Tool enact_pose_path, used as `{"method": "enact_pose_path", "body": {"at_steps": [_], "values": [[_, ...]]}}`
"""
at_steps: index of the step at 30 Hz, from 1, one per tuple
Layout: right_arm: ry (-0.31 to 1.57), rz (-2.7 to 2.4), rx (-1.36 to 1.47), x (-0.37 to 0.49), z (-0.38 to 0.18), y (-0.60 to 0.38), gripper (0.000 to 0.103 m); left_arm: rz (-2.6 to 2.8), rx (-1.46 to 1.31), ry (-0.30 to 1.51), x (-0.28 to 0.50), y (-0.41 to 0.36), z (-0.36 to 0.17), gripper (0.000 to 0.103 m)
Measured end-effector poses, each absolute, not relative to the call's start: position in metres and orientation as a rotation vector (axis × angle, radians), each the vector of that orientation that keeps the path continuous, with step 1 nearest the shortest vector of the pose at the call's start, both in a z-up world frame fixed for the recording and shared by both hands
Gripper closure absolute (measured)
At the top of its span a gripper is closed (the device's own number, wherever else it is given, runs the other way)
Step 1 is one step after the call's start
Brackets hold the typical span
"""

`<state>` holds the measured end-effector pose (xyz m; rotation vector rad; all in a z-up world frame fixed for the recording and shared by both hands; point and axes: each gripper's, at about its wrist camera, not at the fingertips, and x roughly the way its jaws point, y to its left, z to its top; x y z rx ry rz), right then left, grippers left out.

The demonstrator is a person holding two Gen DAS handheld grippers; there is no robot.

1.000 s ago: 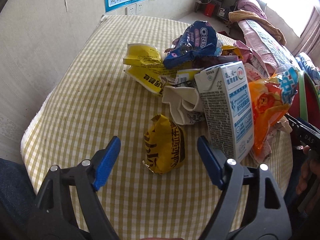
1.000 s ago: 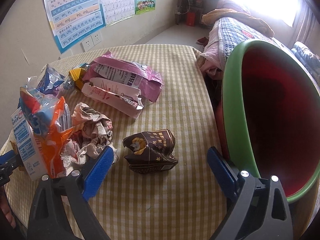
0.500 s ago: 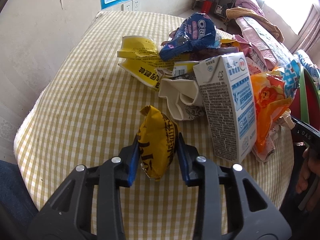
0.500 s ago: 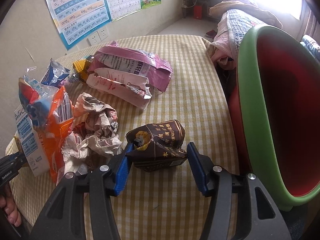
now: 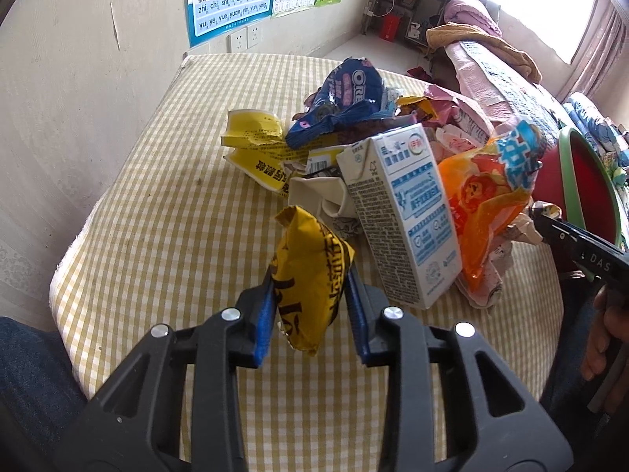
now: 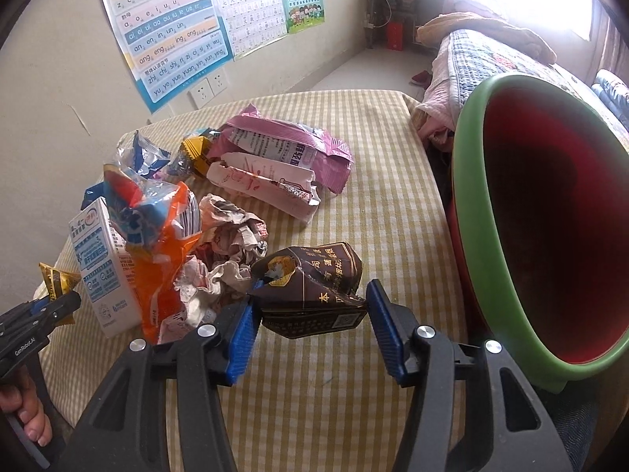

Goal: Collect trash
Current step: 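Carry both held wrappers over the green-rimmed red bucket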

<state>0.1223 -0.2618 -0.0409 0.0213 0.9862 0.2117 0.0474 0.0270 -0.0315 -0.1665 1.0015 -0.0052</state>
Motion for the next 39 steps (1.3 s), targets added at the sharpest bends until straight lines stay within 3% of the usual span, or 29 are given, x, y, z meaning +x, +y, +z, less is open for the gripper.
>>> {"method": "enact_pose_path", "body": {"at_steps": [14,39], "values": [[0.914,0.215,0.078,0.109,-0.009,-0.280,0.051,-0.113,-0.162,0.973,0.045,-0.009,-0.002,0.071],[0.814,0.083,0.144,0.093,0.022,-0.381,0.051,-0.425,-0.055,0.893,0.089,-0.156,0.058,0.071]]}}
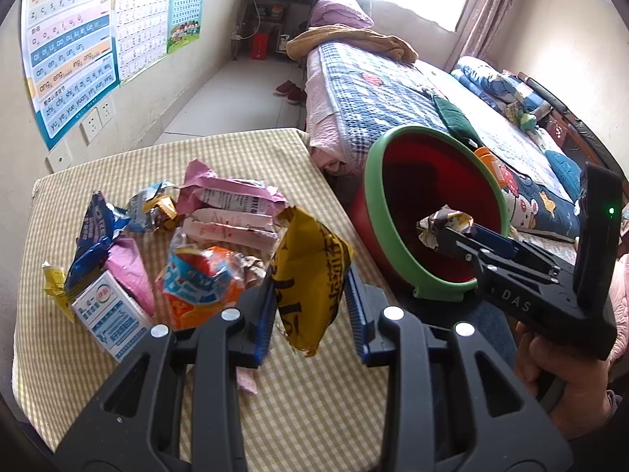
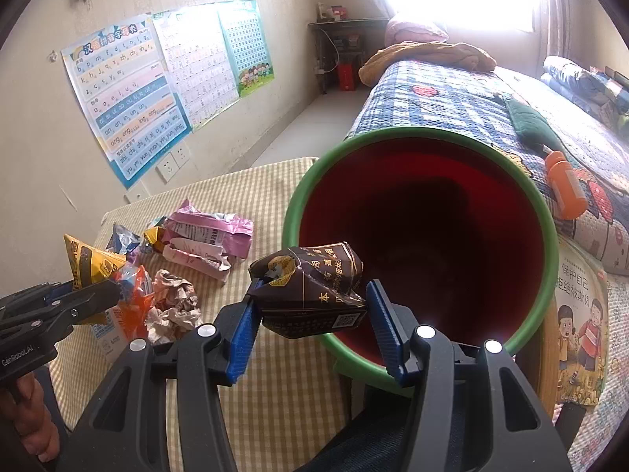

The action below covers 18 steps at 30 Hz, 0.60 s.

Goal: Collect trash
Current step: 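Carry both held wrappers over the green-rimmed red bucket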

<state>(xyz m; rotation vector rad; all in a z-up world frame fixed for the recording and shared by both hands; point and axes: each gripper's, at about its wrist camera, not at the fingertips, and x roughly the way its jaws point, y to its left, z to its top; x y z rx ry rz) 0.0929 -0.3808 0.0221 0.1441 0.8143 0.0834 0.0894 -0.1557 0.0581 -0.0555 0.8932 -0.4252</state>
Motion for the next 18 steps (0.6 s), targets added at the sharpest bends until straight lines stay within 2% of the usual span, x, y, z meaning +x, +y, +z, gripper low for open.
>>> {"method": "enact_pose_path", "body": {"at_steps": [18], "values": [[0.805,-0.039,0.180,0.093,0.018,-0.453,0.051,-0.577,0.004,0.894,0.116,-0.240,0.070,0.071]]}}
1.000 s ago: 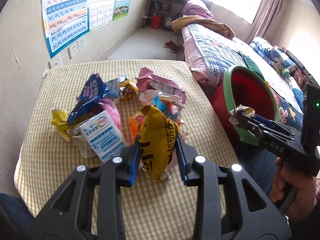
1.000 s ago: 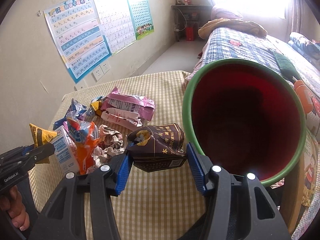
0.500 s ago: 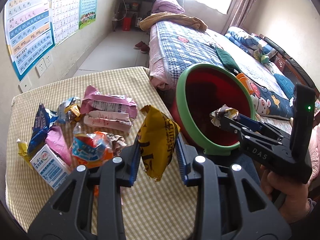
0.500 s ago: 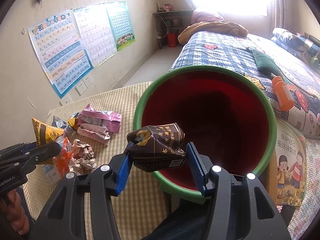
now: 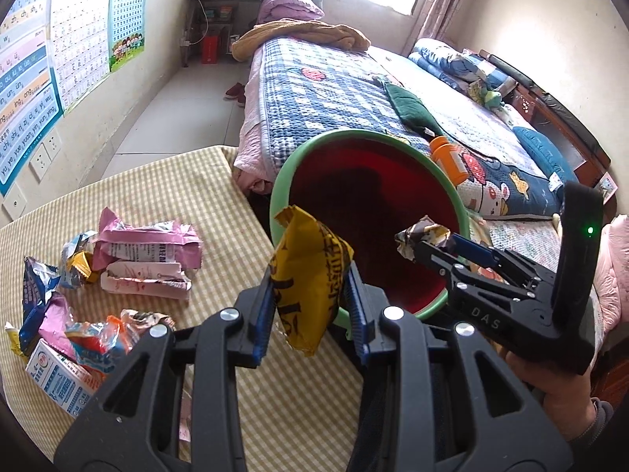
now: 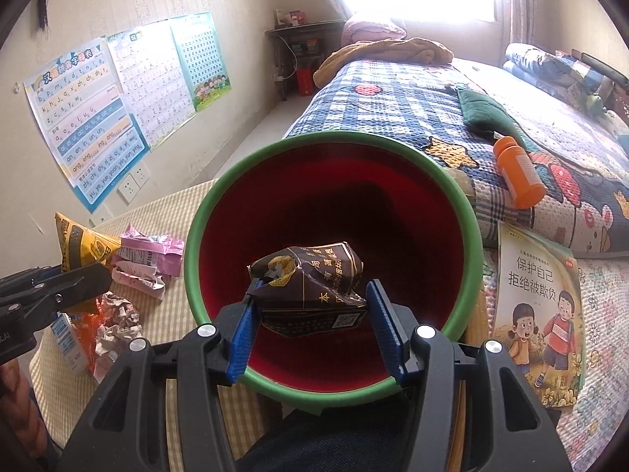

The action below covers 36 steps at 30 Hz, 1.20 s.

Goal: Collect trash
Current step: 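Carry both held wrappers over the green-rimmed red bucket, then open both grippers to drop the wrappers into the bucket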

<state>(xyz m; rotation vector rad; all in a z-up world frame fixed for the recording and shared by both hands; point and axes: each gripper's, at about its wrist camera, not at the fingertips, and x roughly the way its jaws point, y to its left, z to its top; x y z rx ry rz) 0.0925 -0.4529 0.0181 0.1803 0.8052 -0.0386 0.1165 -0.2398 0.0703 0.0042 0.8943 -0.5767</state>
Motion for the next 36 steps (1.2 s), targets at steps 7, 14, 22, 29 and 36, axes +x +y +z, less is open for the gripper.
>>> {"method": "enact_pose_path", "body": {"at_steps": [7,14,22,29,36], "values": [[0.816,-0.058,0.161,0.095,0.009,-0.464,0.051,-0.614,0.005,0.900,0.132,-0.262,0.072,0.071],[0.824,-0.063,0.178,0.097,-0.001,-0.475,0.051,-0.650,0.008,0.915,0.146,-0.285,0.071,0.071],[0.824,-0.056,0.193,0.103,-0.006,-0.486,0.051,-0.671,0.007,0.948,0.157,-0.305,0.059,0.070],[0.825,-0.053,0.186,0.104,-0.009,-0.488,0.051,-0.658,0.004,0.968,0.169,-0.311,0.049,0.070],[0.832,-0.054,0.179,0.105,-0.012,-0.491,0.051,-0.659,0.006,0.995,0.178,-0.321,0.038,0.070]]}}
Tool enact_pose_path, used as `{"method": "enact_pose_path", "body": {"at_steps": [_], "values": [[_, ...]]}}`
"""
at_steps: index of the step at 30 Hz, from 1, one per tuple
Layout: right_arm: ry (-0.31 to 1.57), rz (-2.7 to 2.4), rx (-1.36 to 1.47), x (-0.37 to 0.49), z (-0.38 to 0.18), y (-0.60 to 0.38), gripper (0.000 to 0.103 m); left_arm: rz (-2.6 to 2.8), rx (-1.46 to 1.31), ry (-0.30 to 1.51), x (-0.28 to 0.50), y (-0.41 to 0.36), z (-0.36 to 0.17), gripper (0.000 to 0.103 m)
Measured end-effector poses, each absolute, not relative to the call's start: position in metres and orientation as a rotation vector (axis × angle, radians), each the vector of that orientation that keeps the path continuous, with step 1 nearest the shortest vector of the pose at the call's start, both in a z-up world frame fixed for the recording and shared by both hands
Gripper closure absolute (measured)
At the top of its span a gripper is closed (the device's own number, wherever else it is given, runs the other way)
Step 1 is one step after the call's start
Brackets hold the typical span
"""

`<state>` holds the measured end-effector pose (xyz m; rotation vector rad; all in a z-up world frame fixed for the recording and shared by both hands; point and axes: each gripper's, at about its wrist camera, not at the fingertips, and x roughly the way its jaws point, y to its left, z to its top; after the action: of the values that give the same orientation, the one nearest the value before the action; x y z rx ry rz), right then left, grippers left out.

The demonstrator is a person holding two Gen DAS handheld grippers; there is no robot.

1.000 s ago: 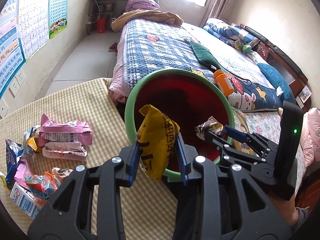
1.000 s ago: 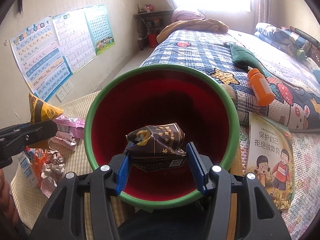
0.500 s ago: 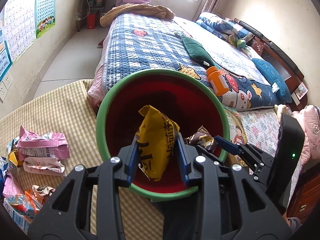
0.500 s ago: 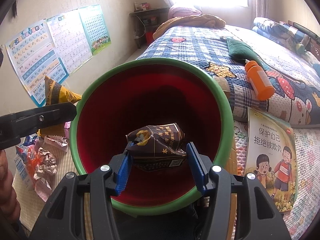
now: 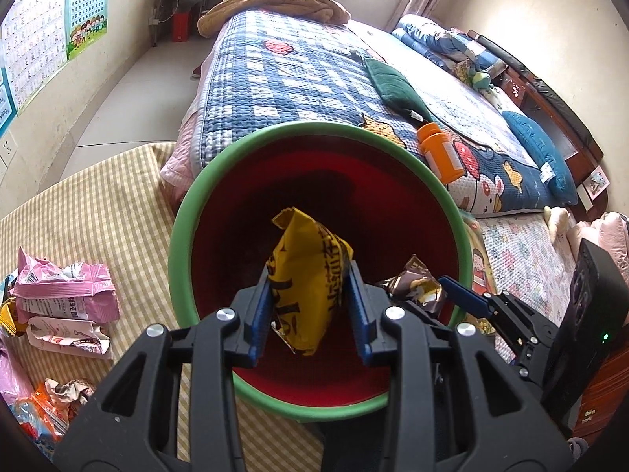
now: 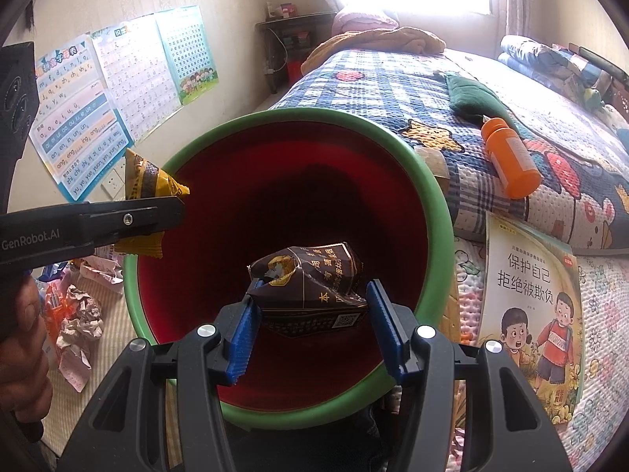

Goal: Collect trash
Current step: 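Open both grippers to drop the wrappers into the bucket, then move both grippers back toward the trash pile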

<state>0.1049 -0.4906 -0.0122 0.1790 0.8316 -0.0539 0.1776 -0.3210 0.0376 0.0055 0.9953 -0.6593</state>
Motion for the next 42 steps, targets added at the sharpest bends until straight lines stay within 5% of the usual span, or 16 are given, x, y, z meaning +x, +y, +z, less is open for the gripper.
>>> {"method": "enact_pose_path", "body": {"at_steps": [9,14,22,25,42], "values": [[0.843,-0.030,0.151,0.115,-0.014,-0.487,0.050,-0.650,-0.005,1.017,0.183,-0.322,0.027,0.060],[0.842,-0.026,0.131,0.119,-0.013,-0.483,0.048,-0.628,-0.025,1.016,0.188,-0.315,0.027,0.043],[0.817,-0.036,0.124,0.115,-0.005,-0.480,0.014,-0.583,-0.049,0.976,0.185,-0.301,0.038,0.006],[0.811,-0.034,0.115,0.112,-0.001,-0.477,0.008,-0.567,-0.039,0.961,0.183,-0.294,0.043,0.006],[0.788,0.058,0.048,0.093,0.027,-0.411,0.007,-0.469,-0.061,0.915,0.145,-0.212,0.063,0.005]]}}
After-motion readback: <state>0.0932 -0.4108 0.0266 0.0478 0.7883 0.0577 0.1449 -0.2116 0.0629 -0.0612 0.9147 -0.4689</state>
